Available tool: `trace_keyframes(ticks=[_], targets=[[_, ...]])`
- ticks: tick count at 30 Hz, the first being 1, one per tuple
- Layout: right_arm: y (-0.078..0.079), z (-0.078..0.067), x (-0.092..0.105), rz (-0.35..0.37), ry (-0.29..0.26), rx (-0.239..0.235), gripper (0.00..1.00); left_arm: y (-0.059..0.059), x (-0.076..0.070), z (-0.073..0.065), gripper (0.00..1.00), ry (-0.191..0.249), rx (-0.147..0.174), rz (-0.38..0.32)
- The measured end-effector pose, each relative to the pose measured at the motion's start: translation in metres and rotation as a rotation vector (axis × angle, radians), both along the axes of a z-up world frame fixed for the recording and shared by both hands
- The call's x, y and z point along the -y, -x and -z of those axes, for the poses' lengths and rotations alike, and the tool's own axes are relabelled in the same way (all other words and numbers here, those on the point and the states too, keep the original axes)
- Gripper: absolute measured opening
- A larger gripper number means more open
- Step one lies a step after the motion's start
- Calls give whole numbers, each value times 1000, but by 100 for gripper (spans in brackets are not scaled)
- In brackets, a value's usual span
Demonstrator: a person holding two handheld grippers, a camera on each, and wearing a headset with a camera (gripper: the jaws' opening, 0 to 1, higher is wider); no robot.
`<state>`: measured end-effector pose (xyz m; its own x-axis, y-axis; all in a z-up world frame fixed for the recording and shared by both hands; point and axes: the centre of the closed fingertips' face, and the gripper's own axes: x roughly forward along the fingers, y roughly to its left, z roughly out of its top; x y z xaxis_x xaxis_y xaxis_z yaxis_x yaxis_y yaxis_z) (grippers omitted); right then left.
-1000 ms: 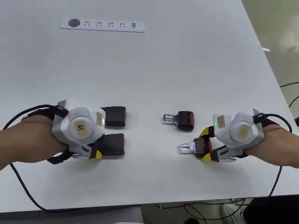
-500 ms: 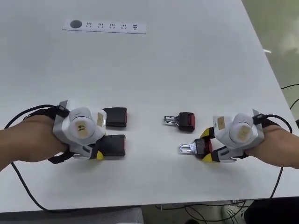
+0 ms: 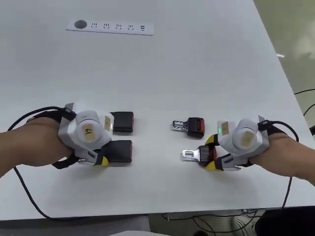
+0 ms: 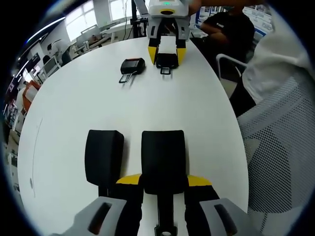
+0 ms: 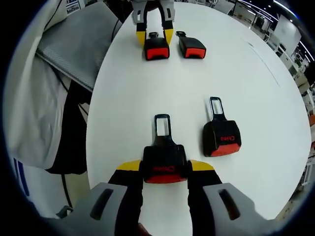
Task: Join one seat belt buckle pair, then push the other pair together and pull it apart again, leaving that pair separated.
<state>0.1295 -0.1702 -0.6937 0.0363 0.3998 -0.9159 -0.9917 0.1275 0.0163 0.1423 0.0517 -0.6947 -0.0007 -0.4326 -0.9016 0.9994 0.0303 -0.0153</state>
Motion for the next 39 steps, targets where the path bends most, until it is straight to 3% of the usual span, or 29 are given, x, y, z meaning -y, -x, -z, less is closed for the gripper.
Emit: trace_keyframes(ticks=[11,29,39], targets=[[-4,1,-30,2,-26,19,33,1,0,0,33,-3,2,-4],[-4,-2,-100,-8,-96,22,33,0,-2,-1,33,1,4,-9],[-14,0,-120,-11,-100,25,33,0,-2,-2,33,1,3,-9]])
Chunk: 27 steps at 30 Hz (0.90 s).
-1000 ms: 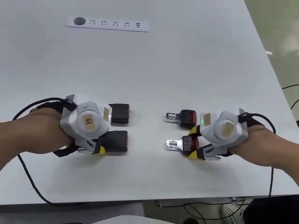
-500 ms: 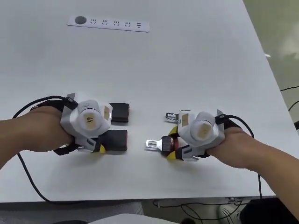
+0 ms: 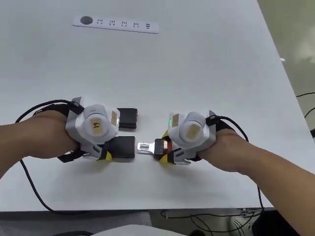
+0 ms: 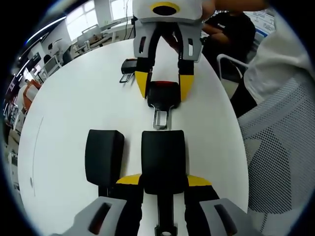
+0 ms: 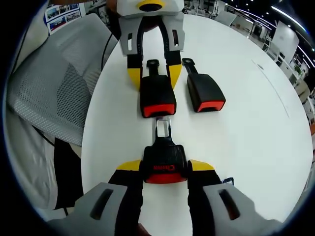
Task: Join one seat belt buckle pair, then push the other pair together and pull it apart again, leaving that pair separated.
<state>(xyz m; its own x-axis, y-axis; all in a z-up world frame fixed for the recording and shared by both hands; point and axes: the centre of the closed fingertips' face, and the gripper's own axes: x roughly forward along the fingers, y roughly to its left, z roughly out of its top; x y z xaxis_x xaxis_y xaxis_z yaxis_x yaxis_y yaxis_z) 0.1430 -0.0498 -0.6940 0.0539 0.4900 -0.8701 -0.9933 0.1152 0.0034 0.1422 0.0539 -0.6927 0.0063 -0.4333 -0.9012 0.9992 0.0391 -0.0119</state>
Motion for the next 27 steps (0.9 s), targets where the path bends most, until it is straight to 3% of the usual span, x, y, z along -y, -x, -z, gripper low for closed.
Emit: trace_keyframes(ticks=[12,27], targets=[[5,0,-6,-43,33,6,33,0,1,1,33,-3,-1,-3],[5,0,-19,-55,2,14,33,2,4,0,33,20,0,8]])
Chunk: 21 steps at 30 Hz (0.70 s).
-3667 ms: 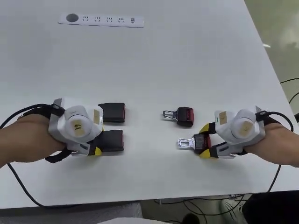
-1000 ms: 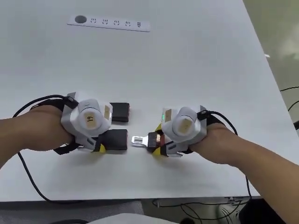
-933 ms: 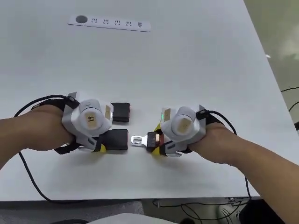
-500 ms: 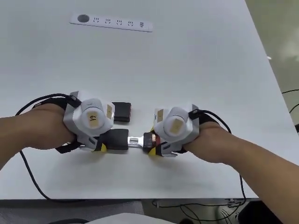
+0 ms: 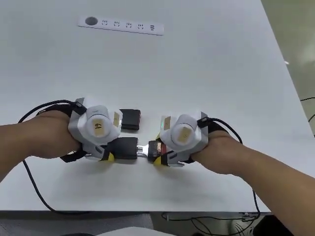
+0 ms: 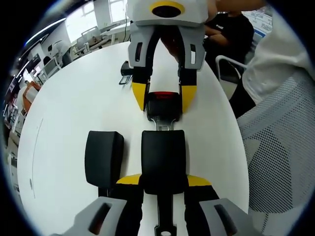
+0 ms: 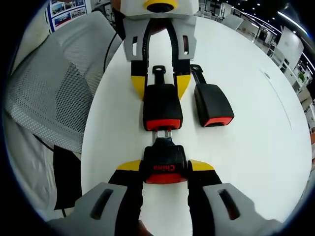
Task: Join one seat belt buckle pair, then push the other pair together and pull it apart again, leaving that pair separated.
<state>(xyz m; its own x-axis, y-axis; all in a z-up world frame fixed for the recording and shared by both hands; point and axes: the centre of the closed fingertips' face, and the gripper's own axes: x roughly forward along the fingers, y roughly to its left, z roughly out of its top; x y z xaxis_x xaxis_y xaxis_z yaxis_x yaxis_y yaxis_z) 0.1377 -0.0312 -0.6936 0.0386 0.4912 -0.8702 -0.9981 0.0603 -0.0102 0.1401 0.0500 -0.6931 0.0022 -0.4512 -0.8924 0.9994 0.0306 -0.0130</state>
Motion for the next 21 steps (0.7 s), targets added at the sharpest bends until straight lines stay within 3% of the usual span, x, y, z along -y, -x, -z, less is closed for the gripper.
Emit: trace_keyframes(ticks=[18,21], targets=[[1,0,-11,-6,-4,12,31,-1,-3,2,32,-6,-3,28],[1,-1,-15,2,-25,7,31,-1,-3,1,31,-14,-2,30]])
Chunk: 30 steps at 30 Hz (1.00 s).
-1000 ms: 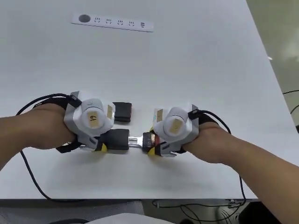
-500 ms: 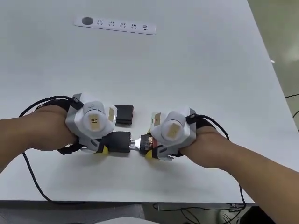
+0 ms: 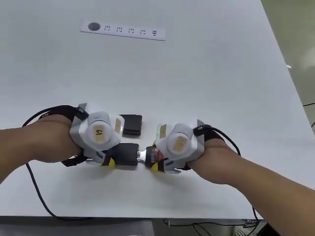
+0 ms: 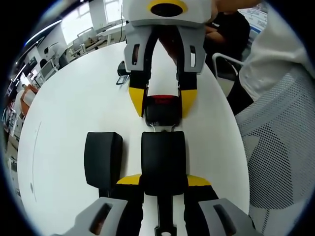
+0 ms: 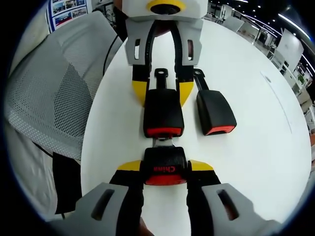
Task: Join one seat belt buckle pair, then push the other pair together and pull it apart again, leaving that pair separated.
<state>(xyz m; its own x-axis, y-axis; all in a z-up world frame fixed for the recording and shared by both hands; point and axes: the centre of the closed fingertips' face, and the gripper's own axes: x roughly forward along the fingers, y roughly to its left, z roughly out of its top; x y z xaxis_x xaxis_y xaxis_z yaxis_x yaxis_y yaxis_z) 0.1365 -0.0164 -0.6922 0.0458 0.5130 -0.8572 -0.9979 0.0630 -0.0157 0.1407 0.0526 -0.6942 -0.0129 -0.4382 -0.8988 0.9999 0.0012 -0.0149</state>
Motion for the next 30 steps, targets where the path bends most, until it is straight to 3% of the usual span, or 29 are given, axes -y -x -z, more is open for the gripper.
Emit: trace_keyframes(ticks=[11,14,20,23,30], targets=[[-2,1,-12,13,-36,3,30,0,0,0,31,11,4,2],[-1,-5,-7,17,-36,1,30,0,-1,0,30,24,3,-7],[-1,1,-9,21,-35,0,31,0,0,0,31,17,7,-17],[1,-3,-9,19,-36,5,31,0,0,0,31,23,6,-25],[1,-2,-5,25,-52,9,31,-1,-2,-2,31,76,2,-40]])
